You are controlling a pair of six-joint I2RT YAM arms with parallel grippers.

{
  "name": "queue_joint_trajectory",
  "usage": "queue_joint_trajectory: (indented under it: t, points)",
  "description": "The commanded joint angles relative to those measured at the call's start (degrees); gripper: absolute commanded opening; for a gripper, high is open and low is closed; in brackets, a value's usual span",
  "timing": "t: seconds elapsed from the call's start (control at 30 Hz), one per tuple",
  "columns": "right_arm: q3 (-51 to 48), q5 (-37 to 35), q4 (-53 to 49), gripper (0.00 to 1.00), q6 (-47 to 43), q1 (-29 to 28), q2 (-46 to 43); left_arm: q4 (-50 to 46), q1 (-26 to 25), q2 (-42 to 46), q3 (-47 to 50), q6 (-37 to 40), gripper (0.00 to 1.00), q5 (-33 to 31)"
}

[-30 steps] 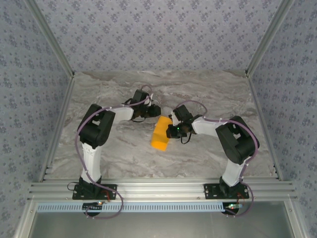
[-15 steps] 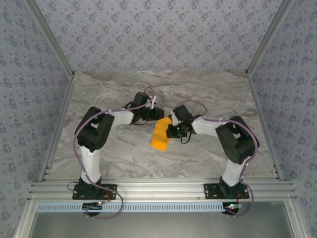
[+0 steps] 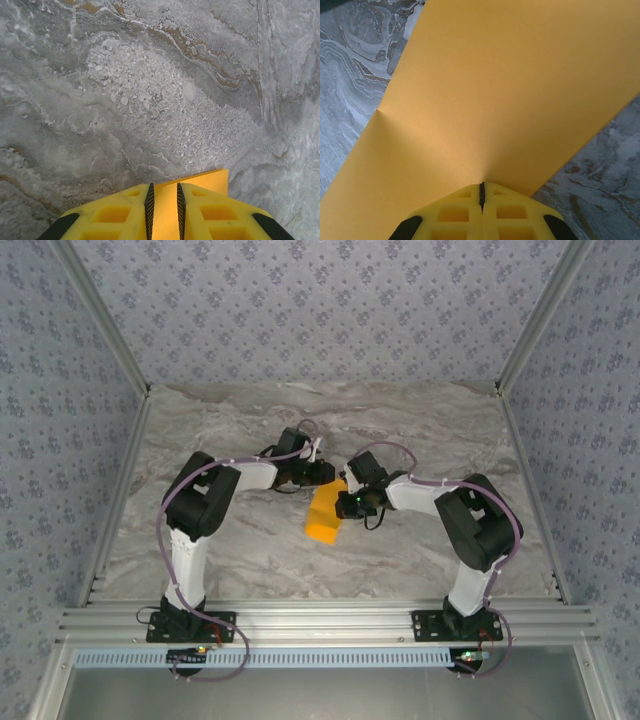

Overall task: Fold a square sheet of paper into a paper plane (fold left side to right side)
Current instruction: First fold the square sheet of paper in half at the center of the table, then hold the square sheet of paper at the center of the table.

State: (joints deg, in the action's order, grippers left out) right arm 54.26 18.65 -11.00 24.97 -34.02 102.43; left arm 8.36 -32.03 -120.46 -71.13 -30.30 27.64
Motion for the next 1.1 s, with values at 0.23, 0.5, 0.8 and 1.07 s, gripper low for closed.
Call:
queue_joint_trajectory:
  t: [0.23, 0.5, 0.8, 1.07]
  points:
    - [-2.69, -6.23, -11.06, 0.02, -1.42, -0.23, 4.18, -7.57, 2.56, -3.00, -6.35, 5.46, 0.22, -6.90]
    - [-2.73, -5.40, -9.96, 0.02, -1.27, -0.26, 4.00, -5.90, 3.47, 10.27, 0.34, 5.99, 0.25, -4.09]
    - [-2.84, -5.12, -8.78, 0.03, -1.42, -0.43, 3.40, 5.19, -0.56, 18.91, 16.06, -1.34, 0.25, 2.50]
    - [-2.58, -4.87, -8.86, 0.03, -1.22, -0.61, 3.22, 7.98, -2.76, 15.16, 18.68, -3.45, 0.25, 2.42]
